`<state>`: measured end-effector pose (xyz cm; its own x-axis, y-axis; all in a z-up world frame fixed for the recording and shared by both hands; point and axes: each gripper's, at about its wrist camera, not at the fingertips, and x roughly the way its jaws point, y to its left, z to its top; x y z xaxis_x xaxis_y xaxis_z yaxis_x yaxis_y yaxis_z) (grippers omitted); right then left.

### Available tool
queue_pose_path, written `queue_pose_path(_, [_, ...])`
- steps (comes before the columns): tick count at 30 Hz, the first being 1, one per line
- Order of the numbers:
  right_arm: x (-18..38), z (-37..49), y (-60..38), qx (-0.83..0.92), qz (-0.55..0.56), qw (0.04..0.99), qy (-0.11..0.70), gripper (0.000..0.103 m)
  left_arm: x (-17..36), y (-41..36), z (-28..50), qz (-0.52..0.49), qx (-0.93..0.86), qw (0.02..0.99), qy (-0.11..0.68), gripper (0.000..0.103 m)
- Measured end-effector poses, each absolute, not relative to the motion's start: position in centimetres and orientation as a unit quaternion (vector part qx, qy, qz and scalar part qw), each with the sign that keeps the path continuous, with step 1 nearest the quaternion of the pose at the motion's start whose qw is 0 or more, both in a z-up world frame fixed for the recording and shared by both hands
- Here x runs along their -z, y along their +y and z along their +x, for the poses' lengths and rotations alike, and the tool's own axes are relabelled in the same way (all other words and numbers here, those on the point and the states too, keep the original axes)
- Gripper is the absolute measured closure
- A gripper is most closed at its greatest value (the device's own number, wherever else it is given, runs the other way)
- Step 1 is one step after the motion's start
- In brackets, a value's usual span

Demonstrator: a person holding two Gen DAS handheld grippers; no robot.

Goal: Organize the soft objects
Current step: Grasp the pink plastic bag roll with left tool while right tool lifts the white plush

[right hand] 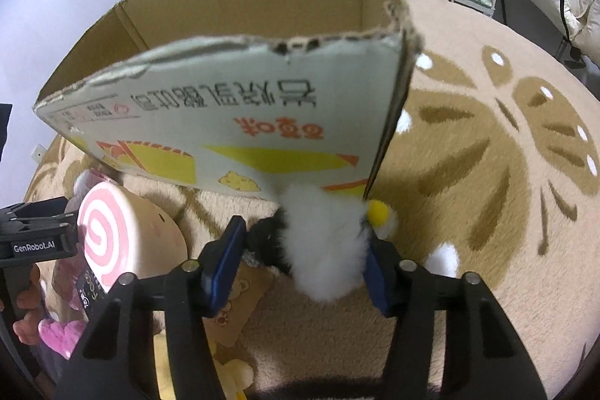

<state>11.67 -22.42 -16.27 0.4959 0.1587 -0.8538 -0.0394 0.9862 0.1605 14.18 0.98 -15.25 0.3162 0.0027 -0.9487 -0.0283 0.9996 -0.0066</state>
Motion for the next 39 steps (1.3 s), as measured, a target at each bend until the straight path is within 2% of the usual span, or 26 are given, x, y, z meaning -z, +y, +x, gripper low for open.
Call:
queue_pose_path(5, [16.3, 11.8, -22.1, -0.061, 0.061, 0.863, 0.498, 0.046, 15.4, 1.0, 14.2, -0.009, -0.008, 0.810, 0.586, 0.003])
queue_pose_path(9, [16.2, 11.8, -22.2, -0.063, 0.062, 0.864, 0.496, 0.047, 15.7, 0.9, 14.5, 0.002, -0.010, 0.809, 0.588, 0.014])
queue_pose_path(12, [16.1, 11.8, -22.2, -0.064, 0.061, 0.864, 0.496, 0.047, 15.6, 0.4, 14.0, 0.012, -0.007, 0.810, 0.586, 0.025])
queue_pose_path(14, [16.0, 11.6, -22.2, -0.064, 0.062, 0.864, 0.495, 0.048, 15.6, 0.2, 14.0, 0.020, -0.003, 0.811, 0.585, 0.045])
queue_pose_path(15, [16.0, 11.5, -22.2, -0.064, 0.065, 0.864, 0.495, 0.048, 15.6, 0.1, 14.0, 0.022, 0.000, 0.812, 0.583, 0.049])
queue_pose_path(16, [16.0, 11.5, -22.3, -0.064, 0.069, 0.864, 0.495, 0.048, 15.5, -0.1, 14.0, 0.024, 0.005, 0.813, 0.582, 0.058])
queue_pose_path(20, [15.8, 11.3, -22.7, -0.063, 0.074, 0.864, 0.493, 0.047, 15.1, -0.8, 13.5, 0.045, 0.007, 0.815, 0.577, 0.069])
queue_pose_path(22, [15.7, 11.2, -22.7, -0.063, 0.071, 0.866, 0.490, 0.048, 15.0, -0.5, 13.5, 0.034, 0.009, 0.817, 0.576, 0.074])
queue_pose_path(25, [15.7, 10.9, -22.7, -0.073, 0.072, 0.869, 0.485, 0.048, 14.6, 0.4, 13.6, 0.003, 0.008, 0.819, 0.573, 0.086])
queue_pose_path(31, [15.0, 10.1, -23.0, -0.083, 0.090, 0.871, 0.476, 0.049, 13.6, 1.5, 13.2, -0.040, 0.022, 0.821, 0.569, 0.088])
queue_pose_path(39, [11.9, 7.6, -23.5, -0.093, 0.120, 0.894, 0.422, 0.049, 10.7, 1.5, 11.5, -0.015, 0.013, 0.852, 0.523, 0.088])
